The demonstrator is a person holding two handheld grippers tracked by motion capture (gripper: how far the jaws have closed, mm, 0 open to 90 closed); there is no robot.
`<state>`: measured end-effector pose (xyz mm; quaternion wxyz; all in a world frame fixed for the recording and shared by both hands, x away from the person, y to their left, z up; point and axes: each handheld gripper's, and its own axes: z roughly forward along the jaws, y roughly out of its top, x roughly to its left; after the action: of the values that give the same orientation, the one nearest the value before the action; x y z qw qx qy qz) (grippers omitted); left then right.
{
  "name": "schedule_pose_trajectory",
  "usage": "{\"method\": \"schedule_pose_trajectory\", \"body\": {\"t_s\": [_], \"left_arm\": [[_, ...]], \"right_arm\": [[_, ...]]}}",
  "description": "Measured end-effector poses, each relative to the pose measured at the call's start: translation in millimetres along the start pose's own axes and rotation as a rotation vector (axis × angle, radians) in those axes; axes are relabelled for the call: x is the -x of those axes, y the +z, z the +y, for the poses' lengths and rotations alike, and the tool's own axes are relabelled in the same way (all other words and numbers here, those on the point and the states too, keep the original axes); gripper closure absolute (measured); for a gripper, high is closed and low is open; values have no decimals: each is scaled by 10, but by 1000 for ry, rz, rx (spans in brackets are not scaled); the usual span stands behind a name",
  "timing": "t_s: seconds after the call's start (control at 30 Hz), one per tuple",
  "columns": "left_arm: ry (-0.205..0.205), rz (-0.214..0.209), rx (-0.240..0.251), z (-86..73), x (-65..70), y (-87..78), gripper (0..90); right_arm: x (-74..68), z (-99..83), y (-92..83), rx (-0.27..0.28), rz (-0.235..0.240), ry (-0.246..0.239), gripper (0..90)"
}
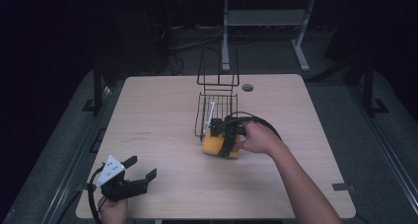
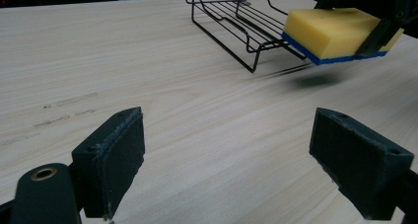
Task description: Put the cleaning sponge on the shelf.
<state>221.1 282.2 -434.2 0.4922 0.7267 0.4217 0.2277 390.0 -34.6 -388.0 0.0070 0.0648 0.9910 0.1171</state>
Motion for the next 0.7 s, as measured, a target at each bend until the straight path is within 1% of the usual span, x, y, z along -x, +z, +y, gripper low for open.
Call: {"method": "schedule_pose_trajectory", "body": {"t_s": [0.03,0.1,0.17,0.3,0.37,0.43,0.5,0.53,0.57,0.67,0.7], "left_arm": [[-1,0,-1,-2,-2,1,130],[-2,-2,-2,-3,2,6,130],[6,-2,-4,-1,6,7,130],[9,-5,-6,1,13,10,130],[8,-3,-6,1,11,10,130],[6,-2,-5,0,6,9,130],[4,-1,-4,1,0,3,130],[4,-1,-4,1,0,3,130],[0,-2,1,-1,1,6,130],[2,-2,-3,-2,-4,4,130],[-2,-3,1,-3,-4,6,130]], "right_arm": [[32,-12,-2,4,-3,9,213],[50,-22,19,-5,1,20,213],[64,-28,33,-6,4,22,213],[104,-36,40,2,12,25,213],[134,-23,31,-26,-4,17,213],[145,-12,22,-31,-7,12,213],[195,10,-15,-15,-2,22,214],[195,10,-15,-15,-2,22,214],[202,15,-18,-21,-13,20,213],[246,41,-37,-28,-19,11,214],[286,55,-47,-14,-3,18,214]]}}
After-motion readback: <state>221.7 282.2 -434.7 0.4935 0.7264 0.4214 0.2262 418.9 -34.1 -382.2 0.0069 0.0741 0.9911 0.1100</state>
